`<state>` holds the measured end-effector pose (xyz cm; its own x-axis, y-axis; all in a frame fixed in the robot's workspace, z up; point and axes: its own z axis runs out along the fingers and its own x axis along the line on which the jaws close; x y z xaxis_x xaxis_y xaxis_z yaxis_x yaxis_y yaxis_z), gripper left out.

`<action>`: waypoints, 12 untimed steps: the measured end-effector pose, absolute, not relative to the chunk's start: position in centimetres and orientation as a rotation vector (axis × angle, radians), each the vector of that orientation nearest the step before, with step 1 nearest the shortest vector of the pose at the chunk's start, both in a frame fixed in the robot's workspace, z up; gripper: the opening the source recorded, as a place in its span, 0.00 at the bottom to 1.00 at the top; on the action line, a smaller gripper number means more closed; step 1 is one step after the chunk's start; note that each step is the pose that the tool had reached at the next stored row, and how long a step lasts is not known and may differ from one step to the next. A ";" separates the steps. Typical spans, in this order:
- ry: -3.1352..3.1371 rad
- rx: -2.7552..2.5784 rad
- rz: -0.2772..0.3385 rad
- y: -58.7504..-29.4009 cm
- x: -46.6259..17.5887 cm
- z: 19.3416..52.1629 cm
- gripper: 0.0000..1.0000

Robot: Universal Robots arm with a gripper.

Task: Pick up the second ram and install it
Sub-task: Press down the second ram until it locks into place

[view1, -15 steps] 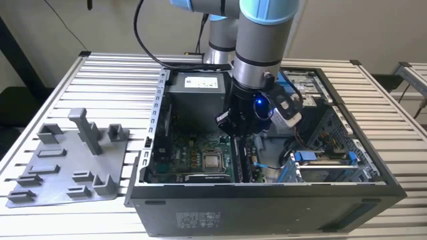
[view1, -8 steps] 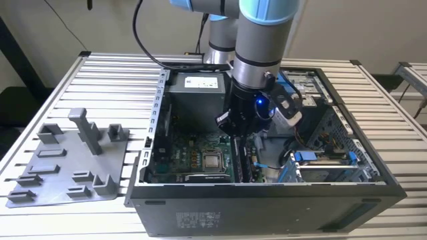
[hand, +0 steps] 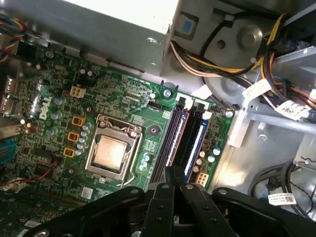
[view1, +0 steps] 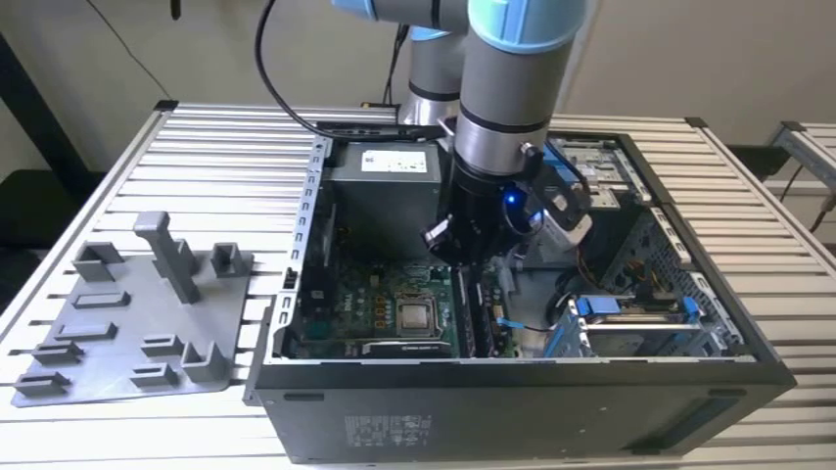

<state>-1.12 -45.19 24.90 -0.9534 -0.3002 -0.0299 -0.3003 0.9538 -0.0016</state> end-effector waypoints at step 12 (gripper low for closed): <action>3.017 -0.750 0.031 -45.2 -1.1 24.9 0.11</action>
<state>-1.12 -45.19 24.90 -0.8831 -0.4678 -0.0366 -0.4685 0.8834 0.0113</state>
